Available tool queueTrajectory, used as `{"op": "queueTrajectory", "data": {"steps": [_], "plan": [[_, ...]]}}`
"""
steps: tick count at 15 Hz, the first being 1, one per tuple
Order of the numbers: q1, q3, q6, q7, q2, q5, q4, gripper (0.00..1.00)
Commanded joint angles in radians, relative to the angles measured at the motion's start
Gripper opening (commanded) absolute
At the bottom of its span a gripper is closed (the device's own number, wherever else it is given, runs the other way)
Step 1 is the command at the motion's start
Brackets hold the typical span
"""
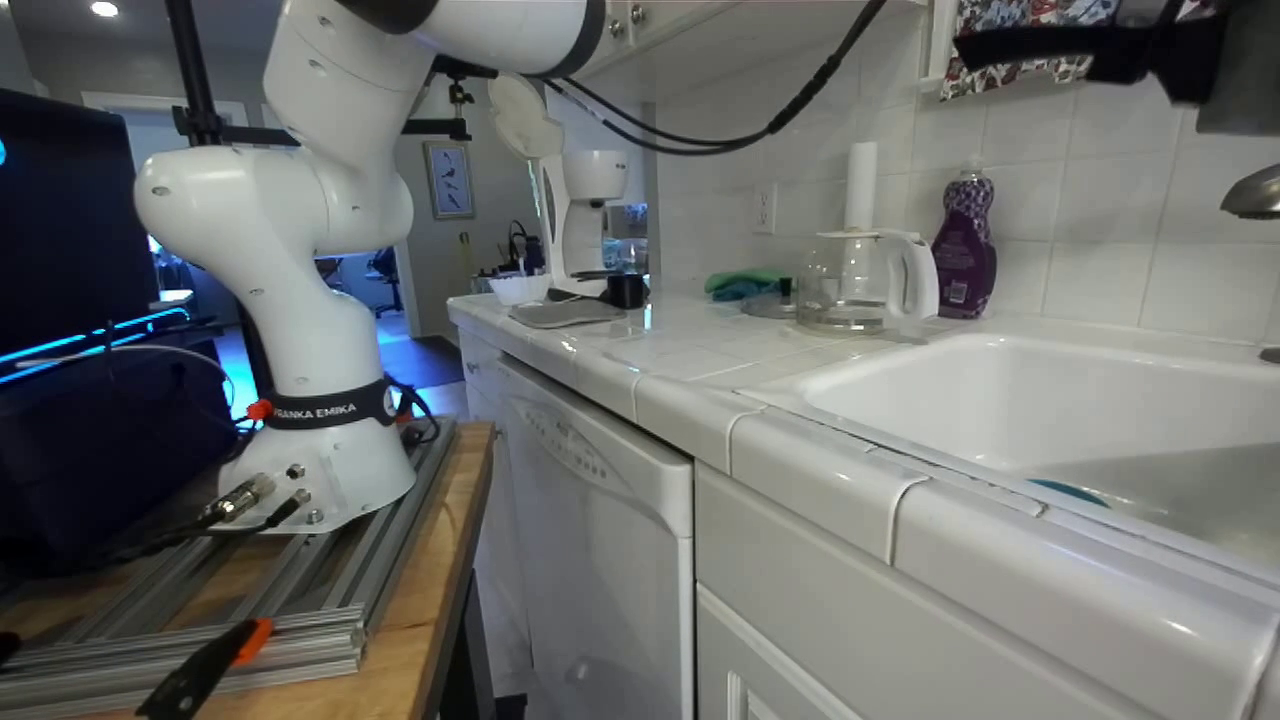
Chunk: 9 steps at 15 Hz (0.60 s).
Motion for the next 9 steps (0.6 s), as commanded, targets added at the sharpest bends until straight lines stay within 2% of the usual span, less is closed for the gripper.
{"op": "queueTrajectory", "data": {"steps": [1,9], "plan": [[-0.031,0.004,0.051,0.146,0.062,0.036,0.026,0.06],[-0.087,0.008,0.127,0.362,0.142,0.031,0.032,0.06]]}}
